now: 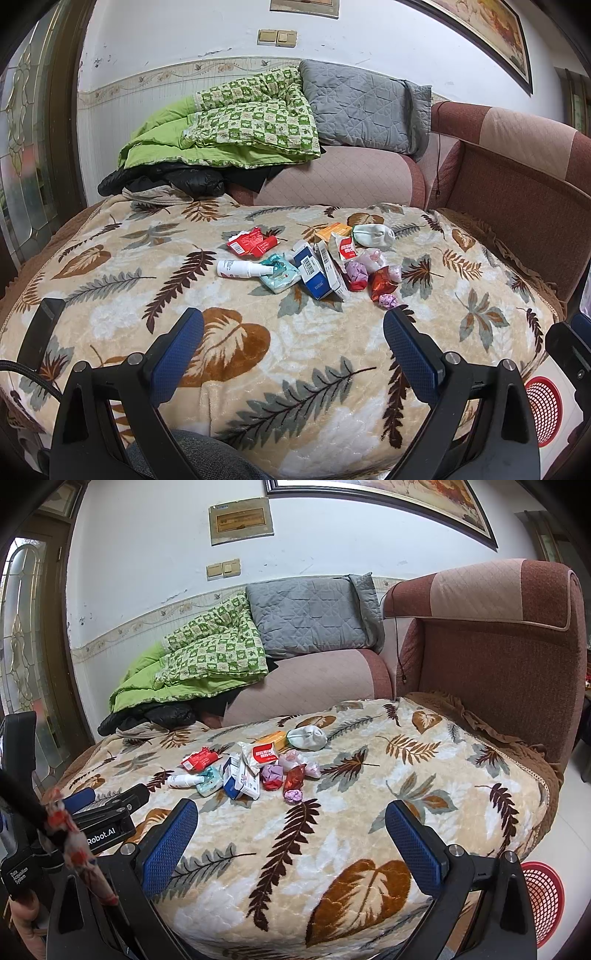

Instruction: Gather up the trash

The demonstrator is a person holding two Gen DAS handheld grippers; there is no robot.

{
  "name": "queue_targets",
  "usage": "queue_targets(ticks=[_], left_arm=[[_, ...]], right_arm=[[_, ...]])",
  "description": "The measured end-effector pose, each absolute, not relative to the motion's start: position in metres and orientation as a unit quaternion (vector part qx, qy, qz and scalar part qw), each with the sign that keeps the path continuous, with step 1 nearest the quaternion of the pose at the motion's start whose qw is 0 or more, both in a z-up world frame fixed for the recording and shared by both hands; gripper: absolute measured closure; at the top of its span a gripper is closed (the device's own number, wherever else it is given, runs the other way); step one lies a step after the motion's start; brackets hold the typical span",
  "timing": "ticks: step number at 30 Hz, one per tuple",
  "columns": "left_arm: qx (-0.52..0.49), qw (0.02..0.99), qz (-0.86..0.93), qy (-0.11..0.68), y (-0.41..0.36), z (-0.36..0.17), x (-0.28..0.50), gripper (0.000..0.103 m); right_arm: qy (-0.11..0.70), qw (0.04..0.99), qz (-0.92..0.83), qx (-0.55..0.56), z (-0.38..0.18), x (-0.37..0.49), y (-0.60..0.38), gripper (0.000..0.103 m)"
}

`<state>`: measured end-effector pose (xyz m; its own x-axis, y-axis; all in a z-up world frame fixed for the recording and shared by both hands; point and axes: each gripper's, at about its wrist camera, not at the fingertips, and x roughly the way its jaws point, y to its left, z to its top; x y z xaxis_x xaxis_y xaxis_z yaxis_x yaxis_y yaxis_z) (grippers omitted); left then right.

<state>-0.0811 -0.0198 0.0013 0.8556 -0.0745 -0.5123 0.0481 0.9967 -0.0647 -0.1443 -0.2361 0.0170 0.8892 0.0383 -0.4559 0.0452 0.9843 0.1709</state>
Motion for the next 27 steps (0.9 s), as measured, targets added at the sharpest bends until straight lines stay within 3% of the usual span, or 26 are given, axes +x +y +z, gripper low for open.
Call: queue_targets(ticks=[27], left_arm=[[-0.068, 0.95, -0.058, 0.299, -0.005, 0.007, -0.063, 0.006]], right_arm=[[0.259, 0.963, 0.01, 0.077, 0.015, -0.127, -0.233, 0.0]])
